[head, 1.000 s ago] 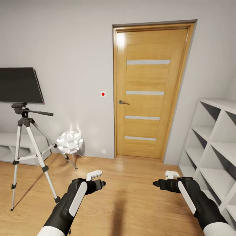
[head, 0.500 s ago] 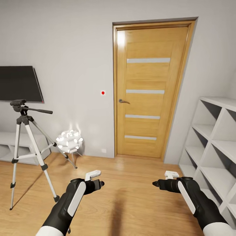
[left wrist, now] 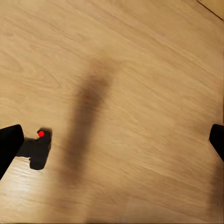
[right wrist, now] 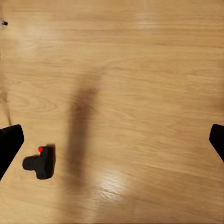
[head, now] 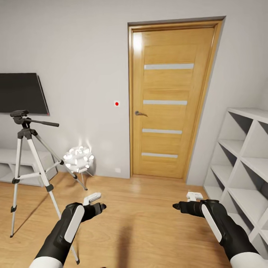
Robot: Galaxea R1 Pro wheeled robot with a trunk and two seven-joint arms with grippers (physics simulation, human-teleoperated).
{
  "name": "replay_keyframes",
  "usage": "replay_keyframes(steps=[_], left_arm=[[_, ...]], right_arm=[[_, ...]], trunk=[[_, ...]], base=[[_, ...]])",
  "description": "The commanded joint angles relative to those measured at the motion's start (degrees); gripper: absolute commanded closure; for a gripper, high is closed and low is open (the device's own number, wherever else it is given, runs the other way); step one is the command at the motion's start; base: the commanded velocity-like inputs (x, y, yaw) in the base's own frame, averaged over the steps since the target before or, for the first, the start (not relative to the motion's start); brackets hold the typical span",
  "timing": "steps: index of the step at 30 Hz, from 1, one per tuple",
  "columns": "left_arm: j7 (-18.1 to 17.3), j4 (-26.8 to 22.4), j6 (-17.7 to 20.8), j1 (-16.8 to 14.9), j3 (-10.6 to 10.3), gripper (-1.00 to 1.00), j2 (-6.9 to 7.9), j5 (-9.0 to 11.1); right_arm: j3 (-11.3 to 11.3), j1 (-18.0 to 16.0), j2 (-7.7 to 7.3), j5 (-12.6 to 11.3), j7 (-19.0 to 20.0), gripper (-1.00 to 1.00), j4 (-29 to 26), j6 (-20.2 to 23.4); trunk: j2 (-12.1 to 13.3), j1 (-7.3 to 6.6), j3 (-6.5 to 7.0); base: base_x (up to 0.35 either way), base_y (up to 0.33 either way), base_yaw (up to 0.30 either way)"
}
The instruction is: Attach the digital camera to the camera tripod in the bedroom.
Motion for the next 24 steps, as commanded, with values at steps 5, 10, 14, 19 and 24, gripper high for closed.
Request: replay_keyframes(steps=[5,10,14,19,24], left_arm=[[-0.11,-0.07,0.55,-0.04,3.76,-1.00,0.47,2.19],[-0.31,-0.15,0.65,-0.04,4.06,-1.00,0.59,2.41],[-1.17,-0.15,0.68,-0.04,4.15,-1.00,0.63,2.47],[-3.12,-0.05,0.71,-0.04,4.20,-1.00,0.65,2.46],[-3.90,-0.04,0.73,-0.07,4.14,-1.00,0.65,2.31]], right_arm=[[-0.04,-0.04,-0.06,-0.12,0.99,-1.00,-2.56,0.72],[-0.11,-0.04,-0.15,-0.13,3.19,-1.00,-2.97,0.76],[-0.15,-0.04,-0.24,-0.09,6.03,-1.00,-3.10,0.83],[-0.17,-0.04,-0.69,-0.06,10.00,-1.00,-3.16,0.86],[-0.18,-0.04,-0.93,-0.05,12.46,-1.00,-3.50,0.87]], trunk=[[-2.07,1.11,-0.97],[-4.07,2.21,-1.87],[-5.67,3.08,-2.59],[-7.68,4.18,-3.49],[-9.69,5.28,-4.38]], base=[[0.000,0.000,0.000],[0.000,0.000,0.000],[0.000,0.000,0.000],[0.000,0.000,0.000],[0.000,0.000,0.000]])
